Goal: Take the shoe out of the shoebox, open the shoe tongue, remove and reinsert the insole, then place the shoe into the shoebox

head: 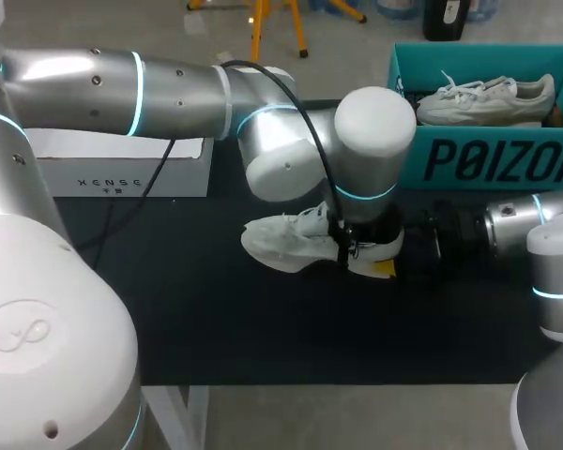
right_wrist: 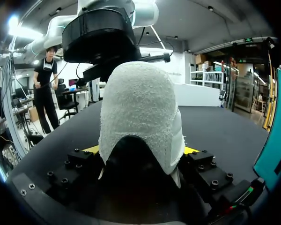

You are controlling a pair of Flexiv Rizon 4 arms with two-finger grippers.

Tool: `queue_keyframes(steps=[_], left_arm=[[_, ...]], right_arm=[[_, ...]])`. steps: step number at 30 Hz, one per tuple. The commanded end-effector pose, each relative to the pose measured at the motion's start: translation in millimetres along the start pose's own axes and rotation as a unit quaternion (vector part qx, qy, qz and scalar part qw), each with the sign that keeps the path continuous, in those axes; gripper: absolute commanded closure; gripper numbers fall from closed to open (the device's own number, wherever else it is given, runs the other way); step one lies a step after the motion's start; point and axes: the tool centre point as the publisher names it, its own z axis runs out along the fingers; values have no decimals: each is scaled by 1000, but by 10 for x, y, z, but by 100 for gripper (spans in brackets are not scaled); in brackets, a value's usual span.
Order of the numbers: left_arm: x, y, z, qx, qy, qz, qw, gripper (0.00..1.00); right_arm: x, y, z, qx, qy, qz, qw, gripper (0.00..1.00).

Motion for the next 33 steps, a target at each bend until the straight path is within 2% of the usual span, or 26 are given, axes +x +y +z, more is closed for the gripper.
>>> queue_keyframes(steps=[1,21,25,33], left_arm=[[-37,-31,139,2,-7,-3,1000,100],[-173,-44,-532,24,-47,-16,998,100],[-170,-21,-687,30,-56,-23,998,100],[-138,96,-853,36,-64,-46,996,100]], right_arm=[[33,-11,45,1,0,0,1000,100],[33,-11,45,1,0,0,1000,100],[33,-11,45,1,0,0,1000,100],[33,-11,45,1,0,0,1000,100]])
